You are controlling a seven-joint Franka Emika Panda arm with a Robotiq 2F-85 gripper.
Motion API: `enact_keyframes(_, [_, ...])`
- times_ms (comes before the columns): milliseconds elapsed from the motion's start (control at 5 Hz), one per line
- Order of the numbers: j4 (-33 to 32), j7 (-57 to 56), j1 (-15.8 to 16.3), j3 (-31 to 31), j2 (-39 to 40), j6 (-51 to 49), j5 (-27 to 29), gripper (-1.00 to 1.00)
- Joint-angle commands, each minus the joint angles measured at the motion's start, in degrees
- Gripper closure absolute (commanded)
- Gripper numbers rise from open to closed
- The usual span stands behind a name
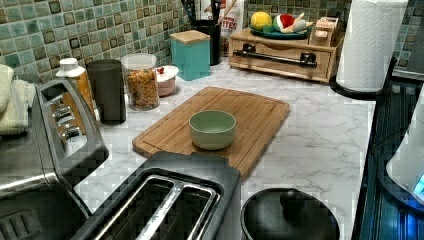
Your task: Open the drawer.
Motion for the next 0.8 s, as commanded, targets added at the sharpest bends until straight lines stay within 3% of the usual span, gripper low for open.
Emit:
enact_keyframes(200, [-0.2, 0.0, 0.1, -0.2, 0.0, 0.0, -0.3, -1.0])
enact_keyframes(600, [-10.8, -13.3, -2.8, -2.4, -4.9, 10.2, -4.0, -1.0])
enact_keyframes(800, [-9.3, -24.3, -5.9, -4.8, -2.9, 9.2, -1.1, -1.0])
